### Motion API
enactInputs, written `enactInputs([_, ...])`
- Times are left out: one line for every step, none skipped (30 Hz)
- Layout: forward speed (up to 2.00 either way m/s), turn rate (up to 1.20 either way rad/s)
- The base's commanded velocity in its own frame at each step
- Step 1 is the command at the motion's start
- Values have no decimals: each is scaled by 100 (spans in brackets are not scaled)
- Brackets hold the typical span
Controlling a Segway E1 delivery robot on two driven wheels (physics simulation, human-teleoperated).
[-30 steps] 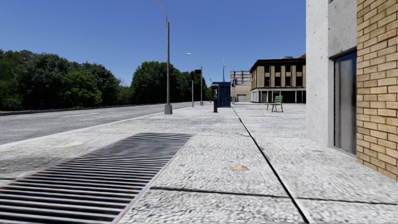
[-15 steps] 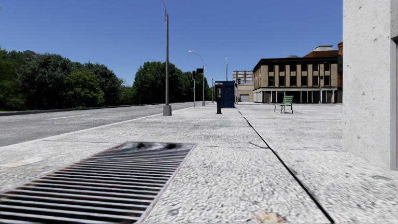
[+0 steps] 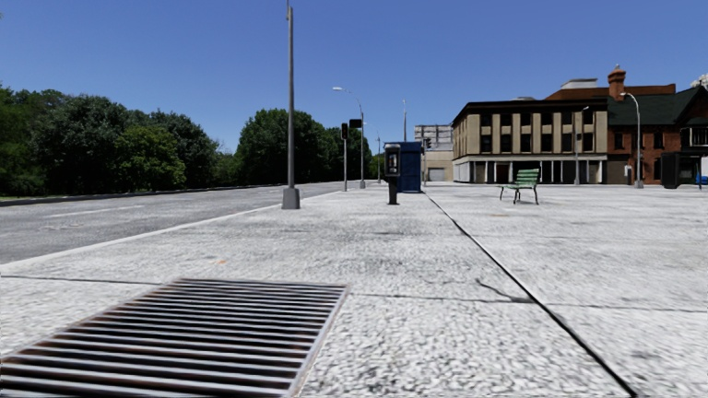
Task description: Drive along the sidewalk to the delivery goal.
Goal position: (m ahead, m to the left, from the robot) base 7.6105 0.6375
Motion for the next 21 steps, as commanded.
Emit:
enactInputs([200,0])
enactInputs([200,0])
enactInputs([200,0])
enactInputs([200,0])
enactInputs([200,0])
enactInputs([200,0])
enactInputs([200,0])
enactInputs([200,0])
enactInputs([200,0])
enactInputs([200,0])
enactInputs([200,0])
enactInputs([200,0])
enactInputs([200,0])
enactInputs([200,0])
enactInputs([200,0])
enactInputs([200,0])
enactInputs([200,0])
enactInputs([200,0])
enactInputs([200,0])
enactInputs([200,0])
enactInputs([200,0])
